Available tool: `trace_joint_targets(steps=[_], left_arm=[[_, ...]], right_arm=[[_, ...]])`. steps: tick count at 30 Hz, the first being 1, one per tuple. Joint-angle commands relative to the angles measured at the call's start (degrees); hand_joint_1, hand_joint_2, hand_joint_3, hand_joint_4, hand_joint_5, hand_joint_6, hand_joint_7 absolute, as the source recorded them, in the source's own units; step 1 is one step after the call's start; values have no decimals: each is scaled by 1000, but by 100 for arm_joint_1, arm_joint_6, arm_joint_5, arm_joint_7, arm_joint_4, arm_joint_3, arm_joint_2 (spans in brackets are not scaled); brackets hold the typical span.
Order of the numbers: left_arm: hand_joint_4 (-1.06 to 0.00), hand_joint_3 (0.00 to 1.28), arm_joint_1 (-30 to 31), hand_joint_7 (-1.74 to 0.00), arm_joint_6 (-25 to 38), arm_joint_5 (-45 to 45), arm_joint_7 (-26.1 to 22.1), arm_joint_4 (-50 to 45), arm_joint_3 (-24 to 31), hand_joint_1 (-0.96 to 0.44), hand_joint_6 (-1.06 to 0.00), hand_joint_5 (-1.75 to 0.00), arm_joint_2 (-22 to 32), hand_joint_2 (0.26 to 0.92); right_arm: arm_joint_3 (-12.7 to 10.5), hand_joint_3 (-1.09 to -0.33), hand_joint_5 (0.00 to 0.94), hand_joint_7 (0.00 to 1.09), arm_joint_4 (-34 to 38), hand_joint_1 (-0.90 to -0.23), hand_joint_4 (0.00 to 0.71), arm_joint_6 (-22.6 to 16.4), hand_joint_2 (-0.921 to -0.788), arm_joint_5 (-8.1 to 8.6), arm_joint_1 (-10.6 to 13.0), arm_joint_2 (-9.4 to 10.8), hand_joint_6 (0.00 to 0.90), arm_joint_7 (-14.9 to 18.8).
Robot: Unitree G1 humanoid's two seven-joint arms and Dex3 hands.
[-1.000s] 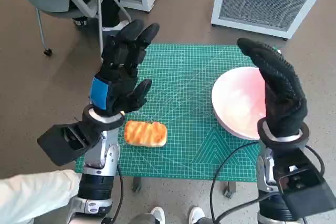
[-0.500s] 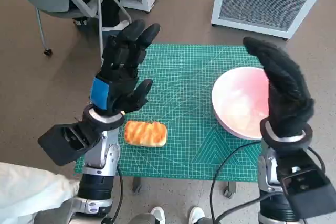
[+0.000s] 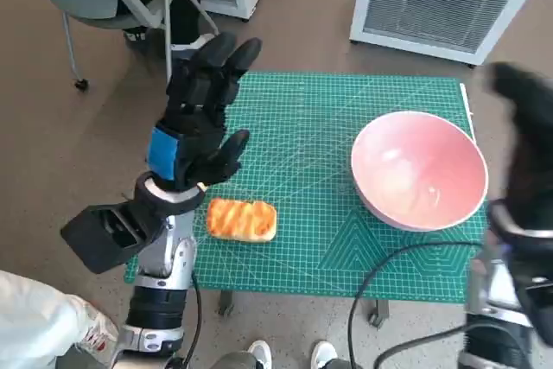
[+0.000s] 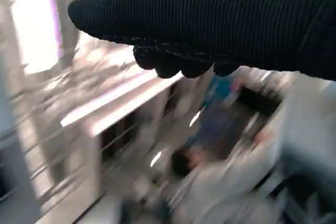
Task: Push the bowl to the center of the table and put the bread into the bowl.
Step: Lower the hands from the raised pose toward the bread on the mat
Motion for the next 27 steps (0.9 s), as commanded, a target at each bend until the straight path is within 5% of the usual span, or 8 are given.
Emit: trace_joint_targets(steps=[1,12,18,27], left_arm=[[1,496,16,-633,-41,61,62,-61,14,-461,1,-465,3,921],[1,494,12,-639,-38,123,152,-68,-19,-466,1,-454,-19,921],[1,497,17,-640,-44,90,124,-71,-18,-465,1,-448,-1,921],[1,494,34,-647,-9,60,96,-106,16,-461,1,-460,64,921]], right_arm=[[-370,-771,0,635,862,-566,284,-132,-921,-222,-53,-182,12,-460],[-787,-784,4,543,3383,-533,254,-180,-921,-12,-639,-675,38,-755],[-900,-813,0,462,4344,-459,232,177,-921,239,-915,-713,75,-605],[-853,-785,3,274,5011,-462,197,840,-921,343,-1101,-607,101,-564]])
